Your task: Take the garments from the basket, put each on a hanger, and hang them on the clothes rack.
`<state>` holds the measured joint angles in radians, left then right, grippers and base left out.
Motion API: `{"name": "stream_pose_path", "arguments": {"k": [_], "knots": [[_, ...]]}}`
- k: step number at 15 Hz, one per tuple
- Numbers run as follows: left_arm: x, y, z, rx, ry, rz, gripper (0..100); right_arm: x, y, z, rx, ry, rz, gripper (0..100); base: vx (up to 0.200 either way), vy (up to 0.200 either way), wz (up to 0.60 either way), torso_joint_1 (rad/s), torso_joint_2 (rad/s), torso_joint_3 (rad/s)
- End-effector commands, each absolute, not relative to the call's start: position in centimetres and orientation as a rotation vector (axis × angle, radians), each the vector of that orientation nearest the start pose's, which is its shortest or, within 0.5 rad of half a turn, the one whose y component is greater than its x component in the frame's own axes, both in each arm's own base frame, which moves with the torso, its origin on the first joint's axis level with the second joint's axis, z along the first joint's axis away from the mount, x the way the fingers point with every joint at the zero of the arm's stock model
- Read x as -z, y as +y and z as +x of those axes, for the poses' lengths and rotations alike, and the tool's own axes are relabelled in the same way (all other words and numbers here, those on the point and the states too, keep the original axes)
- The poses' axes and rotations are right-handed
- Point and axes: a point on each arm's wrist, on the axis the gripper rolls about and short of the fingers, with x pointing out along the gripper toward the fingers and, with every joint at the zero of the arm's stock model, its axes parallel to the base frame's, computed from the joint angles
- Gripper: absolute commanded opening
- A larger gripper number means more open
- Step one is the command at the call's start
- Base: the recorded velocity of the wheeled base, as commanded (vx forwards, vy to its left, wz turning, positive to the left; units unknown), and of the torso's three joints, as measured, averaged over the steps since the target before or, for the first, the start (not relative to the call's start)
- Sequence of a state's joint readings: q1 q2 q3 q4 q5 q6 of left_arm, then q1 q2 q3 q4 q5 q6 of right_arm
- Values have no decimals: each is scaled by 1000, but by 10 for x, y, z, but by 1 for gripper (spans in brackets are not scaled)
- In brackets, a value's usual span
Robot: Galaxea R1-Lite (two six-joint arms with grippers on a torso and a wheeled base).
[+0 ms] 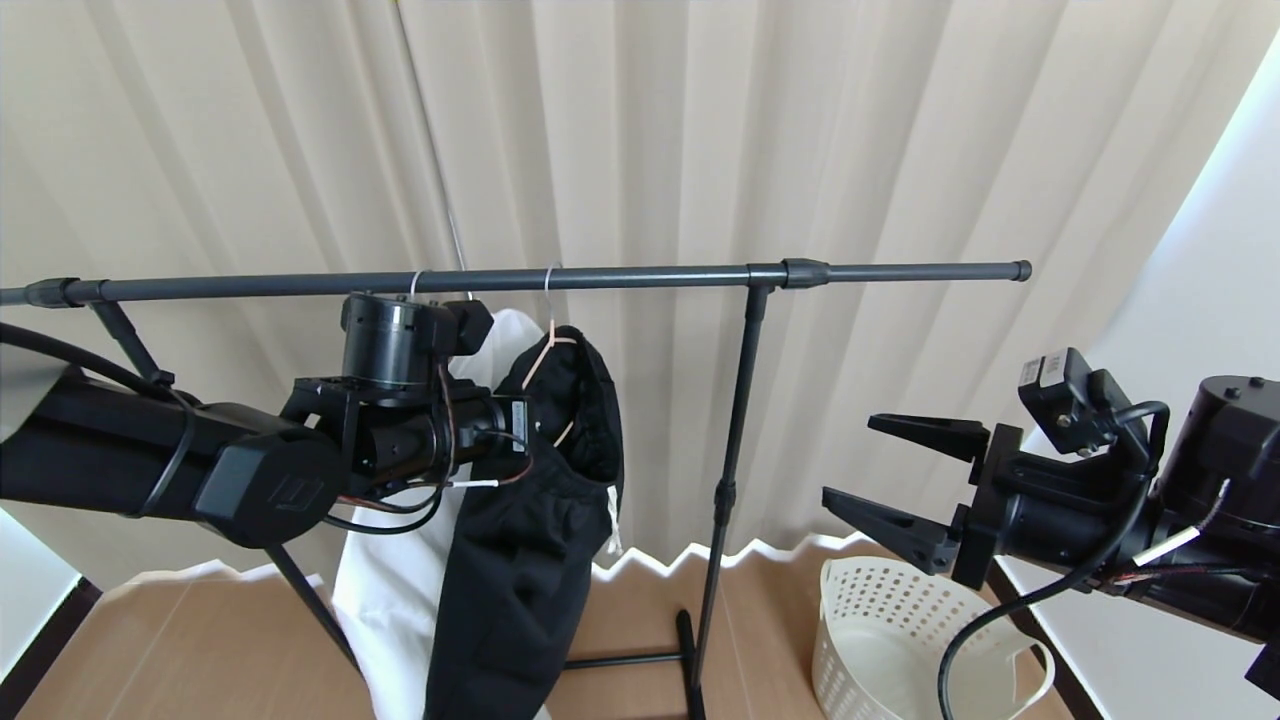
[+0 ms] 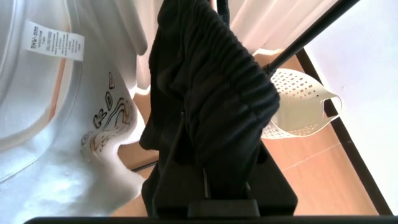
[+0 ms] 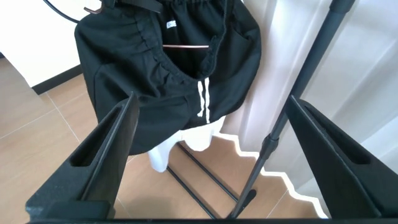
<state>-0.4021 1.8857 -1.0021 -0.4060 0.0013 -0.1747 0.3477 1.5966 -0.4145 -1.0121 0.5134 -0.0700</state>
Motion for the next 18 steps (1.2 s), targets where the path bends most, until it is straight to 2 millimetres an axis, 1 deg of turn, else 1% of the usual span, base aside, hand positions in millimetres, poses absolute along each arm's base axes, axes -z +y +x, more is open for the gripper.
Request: {"name": "stream_pose_path", "arguments": {"k": [1, 7, 11, 13, 14, 15, 16, 17, 18], "knots": [[-151, -139, 325, 351, 504, -72, 100, -150, 93, 224, -866, 146, -51, 100, 0, 0, 0, 0, 0, 0], [-158, -136, 322, 352, 484, -73, 100, -150, 93, 224, -866, 145, -51, 100, 0, 0, 0, 0, 0, 0], [-160, -135, 324, 350, 476, -73, 100, -150, 94, 227, -861, 145, -52, 100, 0, 0, 0, 0, 0, 0], [-162, -135, 324, 351, 473, -74, 100, -149, 96, 235, -795, 152, -57, 100, 0, 0, 0, 0, 0, 0], [-167, -135, 323, 354, 459, -76, 100, -150, 101, 252, -671, 185, -52, 100, 0, 0, 0, 0, 0, 0], [-171, -135, 321, 354, 455, -77, 100, -154, 105, 259, -622, 215, -22, 100, 0, 0, 0, 0, 0, 0], [-177, -132, 317, 356, 456, -68, 100, -167, 111, 272, -544, 286, 66, 100, 0, 0, 0, 0, 0, 0], [-180, -131, 314, 358, 459, -58, 100, -178, 113, 281, -514, 328, 115, 100, 0, 0, 0, 0, 0, 0], [-185, -128, 309, 358, 459, -51, 100, -184, 114, 289, -485, 376, 130, 100, 0, 0, 0, 0, 0, 0]]}}
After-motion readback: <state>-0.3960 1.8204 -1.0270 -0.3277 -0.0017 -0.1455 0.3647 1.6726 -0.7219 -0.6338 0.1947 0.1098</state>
